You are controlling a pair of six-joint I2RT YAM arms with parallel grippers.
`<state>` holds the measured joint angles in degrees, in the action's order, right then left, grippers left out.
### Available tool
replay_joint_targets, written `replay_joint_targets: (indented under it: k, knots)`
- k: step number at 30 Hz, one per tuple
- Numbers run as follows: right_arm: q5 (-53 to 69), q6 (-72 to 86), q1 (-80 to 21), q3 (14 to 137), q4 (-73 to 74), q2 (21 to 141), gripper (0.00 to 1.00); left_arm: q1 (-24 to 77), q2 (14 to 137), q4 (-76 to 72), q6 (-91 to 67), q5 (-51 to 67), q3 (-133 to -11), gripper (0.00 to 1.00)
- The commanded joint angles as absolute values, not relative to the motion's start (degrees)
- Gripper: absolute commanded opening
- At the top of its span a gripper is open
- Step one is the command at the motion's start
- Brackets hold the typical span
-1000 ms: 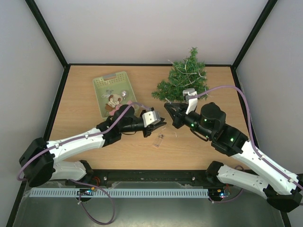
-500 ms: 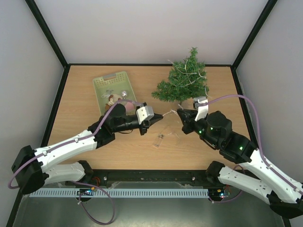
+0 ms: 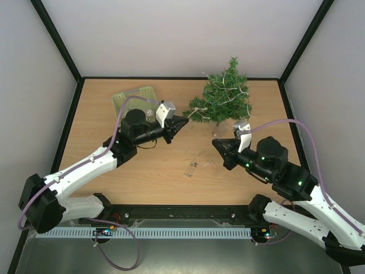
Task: Decorate the small christmas tree
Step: Wrap the decoration item around the Christmas tree.
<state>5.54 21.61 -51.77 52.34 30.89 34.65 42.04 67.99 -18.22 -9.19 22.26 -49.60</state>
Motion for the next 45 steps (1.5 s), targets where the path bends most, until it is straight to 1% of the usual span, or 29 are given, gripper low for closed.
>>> replay_joint_targets:
  k: [1, 7, 9, 11, 13, 14, 15, 17, 19, 21, 27, 31, 37, 39, 42, 45]
  knots:
    - [11.6, 19.9, -52.1, 60.8, 27.0, 35.1, 0.02, 39.1, 70.3, -18.6, -17.6, 22.4, -54.0, 0.02]
    - [4.6, 16.8, -52.0, 76.8, 29.3, 45.1, 0.02, 35.2, 74.8, -13.6, -21.8, 22.4, -59.0, 0.03]
    - [6.3, 16.2, -52.0, 79.6, 28.8, 48.0, 0.02, 34.0, 75.8, -12.6, -22.3, 23.0, -60.1, 0.05]
    - [10.9, 16.2, -52.1, 80.6, 26.6, 50.2, 0.02, 32.7, 76.4, -11.6, -22.8, 23.0, -60.8, 0.11]
    - [14.9, 17.4, -52.1, 80.6, 23.8, 51.8, 0.02, 31.4, 76.2, -11.1, -22.2, 24.0, -61.0, 0.14]
    - [16.2, 18.1, -52.1, 80.5, 22.2, 52.4, 0.02, 30.9, 75.7, -11.0, -21.6, 24.3, -60.7, 0.17]
    - [17.0, 18.8, -52.0, 80.1, 20.6, 53.0, 0.02, 30.5, 75.0, -10.8, -21.0, 24.3, -60.4, 0.21]
    - [17.4, 20.6, -52.1, 79.4, 17.7, 54.0, 0.02, 29.9, 73.1, -10.3, -19.7, 23.7, -59.3, 0.32]
    - [16.6, 22.1, -52.1, 79.1, 15.4, 55.1, 0.02, 29.6, 70.6, -9.3, -17.9, 23.5, -57.9, 0.40]
    - [15.7, 22.6, -52.1, 78.8, 13.4, 56.3, 0.02, 29.6, 67.9, -7.7, -16.5, 22.7, -56.4, 0.50]
    - [14.4, 22.0, -52.1, 82.4, 11.4, 61.2, 0.02, 29.7, 59.2, -6.0, -16.2, 21.7, -51.6, 0.61]
    - [13.8, 20.8, -52.1, 88.0, 11.3, 65.2, 0.02, 29.7, 55.4, -4.4, -14.7, 20.9, -50.5, 0.64]
    - [12.8, 19.0, -52.1, 96.4, 11.3, 68.9, 0.02, 29.7, 53.1, -5.0, -13.2, 21.2, -48.2, 0.65]
    - [13.3, 19.0, -52.1, 98.1, 11.2, 69.7, 0.02, 29.7, 53.0, -4.8, -13.3, 23.1, -48.2, 0.67]
    - [14.5, 19.3, -52.1, 99.3, 10.4, 70.4, 0.02, 29.6, 52.3, -6.3, -13.9, 27.6, -47.7, 0.72]
    - [14.5, 19.2, -52.0, 100.1, 9.1, 70.9, 0.02, 29.7, 50.3, -9.2, -15.0, 30.3, -46.0, 0.73]
